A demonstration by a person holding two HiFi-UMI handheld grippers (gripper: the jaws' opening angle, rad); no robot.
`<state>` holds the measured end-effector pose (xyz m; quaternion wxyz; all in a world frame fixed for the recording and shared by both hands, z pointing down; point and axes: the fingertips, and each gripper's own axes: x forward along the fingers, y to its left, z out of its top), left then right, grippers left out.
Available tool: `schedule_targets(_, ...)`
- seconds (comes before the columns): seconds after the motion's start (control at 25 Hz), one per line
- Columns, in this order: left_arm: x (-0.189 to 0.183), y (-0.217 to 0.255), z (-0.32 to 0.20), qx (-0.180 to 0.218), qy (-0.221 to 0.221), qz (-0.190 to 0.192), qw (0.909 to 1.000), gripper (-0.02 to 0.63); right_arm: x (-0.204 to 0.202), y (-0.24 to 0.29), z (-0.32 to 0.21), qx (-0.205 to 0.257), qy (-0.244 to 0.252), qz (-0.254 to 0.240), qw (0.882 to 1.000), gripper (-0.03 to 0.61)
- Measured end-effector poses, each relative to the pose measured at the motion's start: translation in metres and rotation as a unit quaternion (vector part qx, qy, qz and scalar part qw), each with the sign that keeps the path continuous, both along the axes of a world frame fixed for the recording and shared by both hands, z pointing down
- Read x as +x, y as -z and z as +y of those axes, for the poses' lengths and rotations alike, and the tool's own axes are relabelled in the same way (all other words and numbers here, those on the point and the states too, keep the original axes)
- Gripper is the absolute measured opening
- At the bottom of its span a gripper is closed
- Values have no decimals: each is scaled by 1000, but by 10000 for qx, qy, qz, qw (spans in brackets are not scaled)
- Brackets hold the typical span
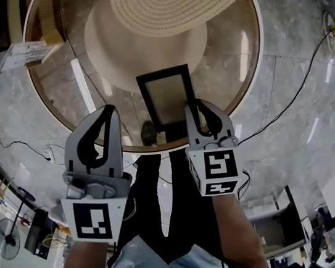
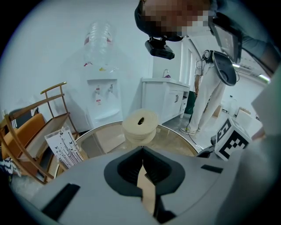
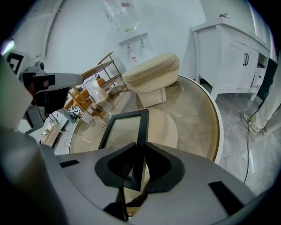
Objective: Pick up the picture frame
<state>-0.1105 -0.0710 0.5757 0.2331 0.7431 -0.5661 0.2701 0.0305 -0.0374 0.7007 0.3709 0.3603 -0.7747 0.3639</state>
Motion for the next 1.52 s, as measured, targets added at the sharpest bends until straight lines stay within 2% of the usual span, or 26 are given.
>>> schedule_targets(0.48, -5, 61, -5, 455, -40, -109, 9989, 15, -15, 74, -33, 734, -102, -143, 9971, 81)
schedule_targets(0.68, -3, 107, -6, 729, -55, -129, 9972, 15, -19, 121, -38, 1029, -138, -218, 9944, 81)
schedule_targets(0.84, -1, 154, -10, 1105, -86, -133, 9938, 15, -25, 167, -48, 1367, -127, -287, 9901, 81)
schedule_targets(1.2, -12, 260, 4, 1906, -19, -226, 9814, 15, -38, 286, -54, 2397, -120, -469, 9696, 81)
schedule_targets(1.32, -21, 295, 10, 2223, 20, -286, 9746, 15, -44, 327, -56, 2912, -47, -533, 9552, 81)
schedule_targets(1.52, -27, 354, 31, 2656, 55, -324, 9635, 15, -47, 405, -44, 3425, -158, -634, 9372, 81)
